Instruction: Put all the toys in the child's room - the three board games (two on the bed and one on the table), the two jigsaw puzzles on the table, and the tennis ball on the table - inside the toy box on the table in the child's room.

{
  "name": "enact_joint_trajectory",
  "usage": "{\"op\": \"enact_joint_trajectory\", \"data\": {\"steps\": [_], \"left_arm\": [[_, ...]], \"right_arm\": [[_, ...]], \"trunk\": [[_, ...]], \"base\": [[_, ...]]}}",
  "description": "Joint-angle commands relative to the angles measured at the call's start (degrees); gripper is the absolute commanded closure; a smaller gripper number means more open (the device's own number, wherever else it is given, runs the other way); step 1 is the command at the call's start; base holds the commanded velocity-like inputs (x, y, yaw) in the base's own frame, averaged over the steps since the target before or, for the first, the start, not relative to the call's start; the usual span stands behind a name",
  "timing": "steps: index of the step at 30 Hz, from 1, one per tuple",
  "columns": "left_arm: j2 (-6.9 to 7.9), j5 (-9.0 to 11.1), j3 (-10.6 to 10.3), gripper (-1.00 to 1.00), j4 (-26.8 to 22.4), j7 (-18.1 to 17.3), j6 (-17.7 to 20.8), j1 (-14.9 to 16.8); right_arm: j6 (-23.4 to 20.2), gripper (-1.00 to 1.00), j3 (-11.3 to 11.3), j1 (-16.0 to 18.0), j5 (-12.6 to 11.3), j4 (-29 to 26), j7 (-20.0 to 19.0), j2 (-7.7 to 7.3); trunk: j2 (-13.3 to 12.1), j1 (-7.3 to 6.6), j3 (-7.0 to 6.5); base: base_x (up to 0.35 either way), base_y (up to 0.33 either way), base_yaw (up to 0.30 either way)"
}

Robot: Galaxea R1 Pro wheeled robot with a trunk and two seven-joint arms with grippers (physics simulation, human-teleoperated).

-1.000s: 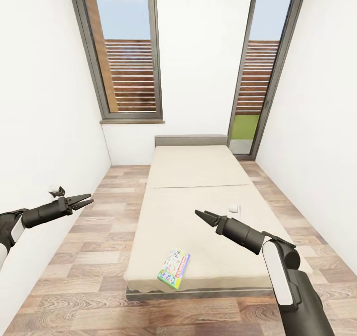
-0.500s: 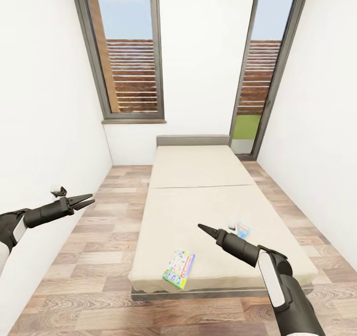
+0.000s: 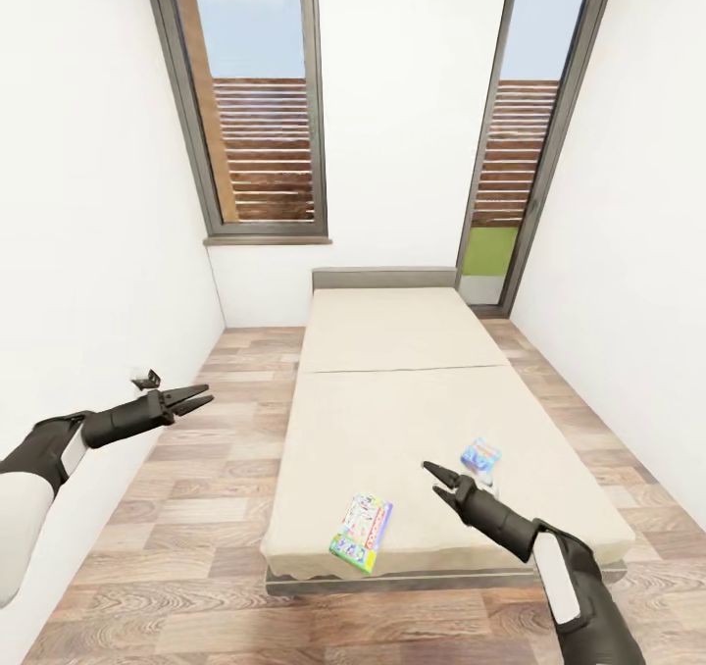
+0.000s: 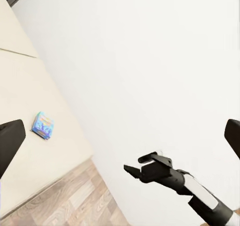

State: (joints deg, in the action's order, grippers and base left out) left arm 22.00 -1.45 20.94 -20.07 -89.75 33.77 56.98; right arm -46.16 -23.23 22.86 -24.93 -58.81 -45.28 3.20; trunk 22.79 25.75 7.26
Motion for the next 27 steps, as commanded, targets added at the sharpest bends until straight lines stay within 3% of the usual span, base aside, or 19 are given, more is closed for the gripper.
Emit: {"op": "enact_joint_trajectory", "data": {"steps": [1,7,11,19,27], "left_arm": [[-0.14,-0.2,0.1,-1.00,0.0,-0.3,0.7,0.1],[-0.58,-0.2,-0.1,-1.00,-0.1,-0.3,1.5,0.1],[-0.59,-0.3,-0.2,-1.00,-0.1,-0.3,3.7,0.1],[-0.54,-0.3,-1.0,-1.00,-0.1,0.0,6.3,0.1],[-0.40,-0.2,-1.1,-1.00,-0.1,0.7,7.2,0.1]], "right_arm": [[-0.4,-1.00,-0.5,0.1,-0.2,1.8,-0.3,-0.01],[-0.4,-1.00,-1.7,1.9,-0.3,15.1,-1.0,-2.00],[-0.3,-1.00,-1.9,3.2,-0.2,19.5,-1.1,-2.21],[0.0,-1.00,-1.9,3.6,-0.1,20.8,-1.1,-1.84],[3.4,-1.00,-2.2,3.7,-0.4,20.9,-1.0,-1.78]], "trunk": [[0.1,0.03,0.12],[1.3,0.69,0.66],[2.9,1.57,1.38],[6.1,3.33,2.81],[9.4,5.09,4.25]], "base": [[0.000,0.002,0.000],[0.000,0.001,0.000],[0.000,0.000,0.000],[0.000,0.000,0.000],[0.000,0.000,0.000]]}}
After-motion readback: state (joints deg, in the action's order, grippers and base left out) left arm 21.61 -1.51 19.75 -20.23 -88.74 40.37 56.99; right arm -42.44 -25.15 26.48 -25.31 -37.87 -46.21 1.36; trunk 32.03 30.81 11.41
